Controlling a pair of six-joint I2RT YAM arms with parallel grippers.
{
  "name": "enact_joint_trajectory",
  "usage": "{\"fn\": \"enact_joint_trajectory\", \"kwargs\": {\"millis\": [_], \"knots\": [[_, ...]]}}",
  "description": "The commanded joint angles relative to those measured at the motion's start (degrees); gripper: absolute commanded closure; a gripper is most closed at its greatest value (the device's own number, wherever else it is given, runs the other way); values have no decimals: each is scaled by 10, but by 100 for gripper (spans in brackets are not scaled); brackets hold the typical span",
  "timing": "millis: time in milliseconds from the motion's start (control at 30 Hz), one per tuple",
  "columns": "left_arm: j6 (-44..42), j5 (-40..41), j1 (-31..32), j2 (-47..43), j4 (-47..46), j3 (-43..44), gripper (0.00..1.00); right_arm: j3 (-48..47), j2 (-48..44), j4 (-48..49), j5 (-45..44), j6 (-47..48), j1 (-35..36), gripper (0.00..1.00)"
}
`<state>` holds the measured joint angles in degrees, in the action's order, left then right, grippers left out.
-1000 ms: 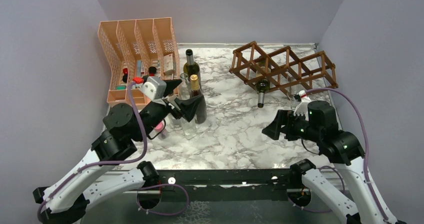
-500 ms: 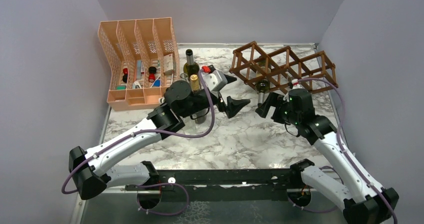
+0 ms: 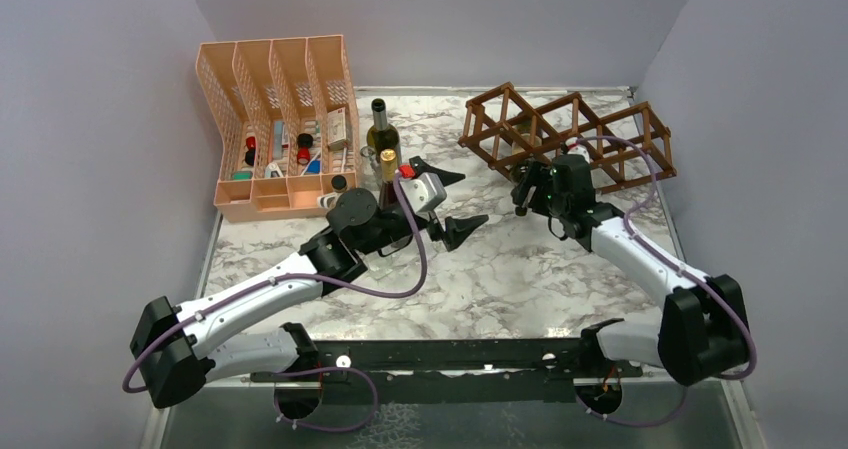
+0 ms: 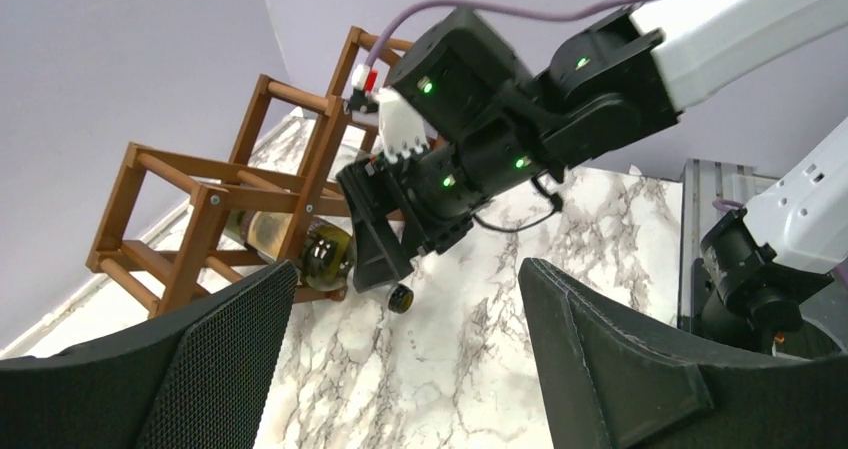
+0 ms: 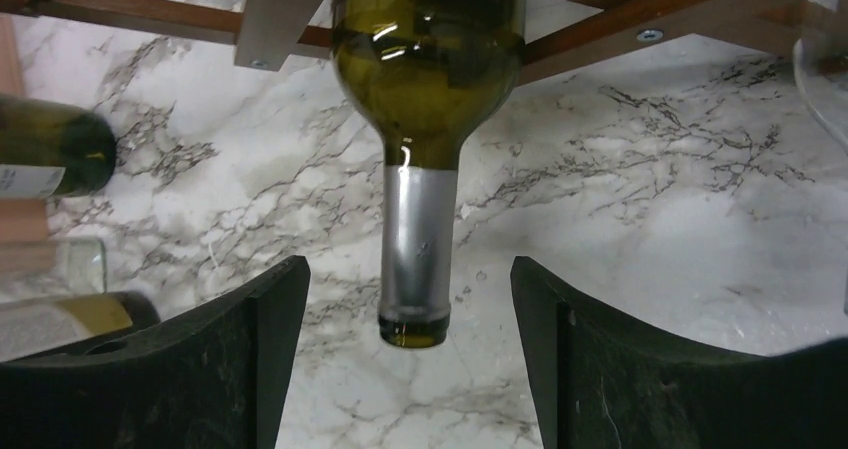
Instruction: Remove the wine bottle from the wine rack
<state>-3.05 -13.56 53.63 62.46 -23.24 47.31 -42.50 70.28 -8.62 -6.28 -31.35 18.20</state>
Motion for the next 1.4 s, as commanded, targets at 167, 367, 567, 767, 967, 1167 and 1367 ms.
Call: {"fn": "enact_joint_trajectory", "kwargs": {"millis": [167, 367, 567, 767, 967, 1167, 1367], "knots": [[7, 12, 1, -4, -65, -16, 12, -19, 93, 120, -18, 26, -6, 23], [-2, 7, 3, 3, -66, -19, 13, -11, 131, 164, -48, 27, -8, 25], [-61, 56, 32, 5, -66, -39, 13, -60, 189, 152, -24, 33, -11, 32], [-86, 49, 48, 9, -66, -46, 13, -50, 206, 193, -11, 46, -11, 40], [-99, 69, 48, 6, -66, -48, 13, -101, 243, 165, -2, 48, -12, 58], [-104, 86, 47, 7, -66, -49, 13, -60, 201, 178, 2, 6, -12, 73], [-101, 85, 47, 13, -66, -48, 13, -34, 168, 192, 14, -9, -11, 77]]}}
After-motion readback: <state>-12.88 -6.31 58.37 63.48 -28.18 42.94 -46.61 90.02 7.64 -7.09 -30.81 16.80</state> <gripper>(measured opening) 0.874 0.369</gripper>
